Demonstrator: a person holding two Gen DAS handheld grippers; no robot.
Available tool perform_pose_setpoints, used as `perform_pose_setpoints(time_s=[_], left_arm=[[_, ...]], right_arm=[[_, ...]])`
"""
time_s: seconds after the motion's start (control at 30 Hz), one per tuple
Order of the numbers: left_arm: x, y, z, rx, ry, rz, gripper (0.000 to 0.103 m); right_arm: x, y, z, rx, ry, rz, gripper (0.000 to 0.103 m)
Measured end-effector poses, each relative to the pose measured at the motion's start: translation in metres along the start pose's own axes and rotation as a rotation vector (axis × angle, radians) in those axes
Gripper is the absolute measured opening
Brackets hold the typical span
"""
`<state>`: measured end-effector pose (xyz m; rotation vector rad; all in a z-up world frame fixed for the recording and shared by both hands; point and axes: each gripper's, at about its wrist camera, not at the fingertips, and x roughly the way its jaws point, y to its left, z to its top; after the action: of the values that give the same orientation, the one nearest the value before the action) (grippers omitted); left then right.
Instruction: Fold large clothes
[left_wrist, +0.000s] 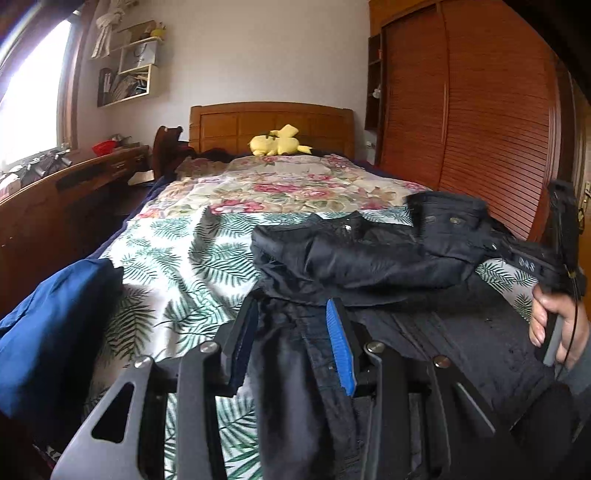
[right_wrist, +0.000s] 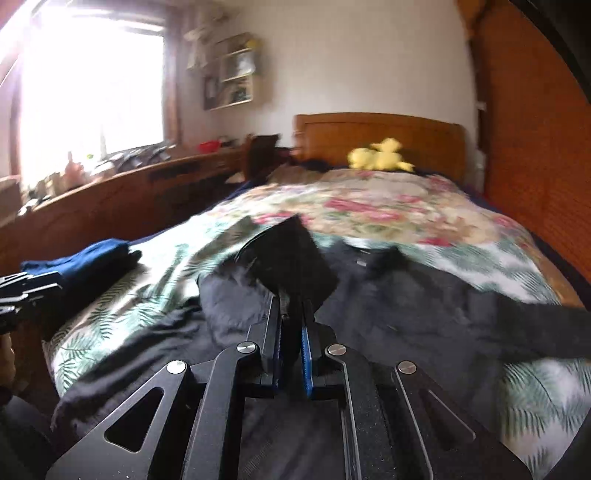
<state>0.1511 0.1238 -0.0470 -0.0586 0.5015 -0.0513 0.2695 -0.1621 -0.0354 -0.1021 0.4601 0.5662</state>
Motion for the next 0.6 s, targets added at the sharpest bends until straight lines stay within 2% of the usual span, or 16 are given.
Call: perform_pose_setpoints(time_s=[0.1,0.23,0.3,0.4,0.47,0.6], left_arm=[[0.005,-0.010,0.001,0.005,0.006,-0.023,0.037],[0.014,-0.027,0.005,0.017,0.016,-0.054,0.037],[0.019,-0.037,0.007,0.018,0.020,-0.070,0.037],[0.027,-0.052,0.008,0.022,0.029,-0.096,0.037],[0.032,-0.061,0.009,0.026,0.036,-0.112,0.037],[0.042,-0.084,0.009,0.041,0.046,-0.146,0.037]], right_arm=[[-0.021,-0.023,-0.024,0.036,0.009,-0.088,0.006],[-0.011,-0.037,-0.061,0.062,0.149,-0.106,0.008],[-0.004,-0.035,-0.079,0.064,0.226,-0.094,0.013],[-0.004,-0.029,-0.096,0.059,0.284,-0.086,0.024],[-0.010,-0.028,-0.102,0.051,0.294,-0.084,0.032],[-0.027,-0.029,-0.106,0.023,0.295,-0.079,0.040]])
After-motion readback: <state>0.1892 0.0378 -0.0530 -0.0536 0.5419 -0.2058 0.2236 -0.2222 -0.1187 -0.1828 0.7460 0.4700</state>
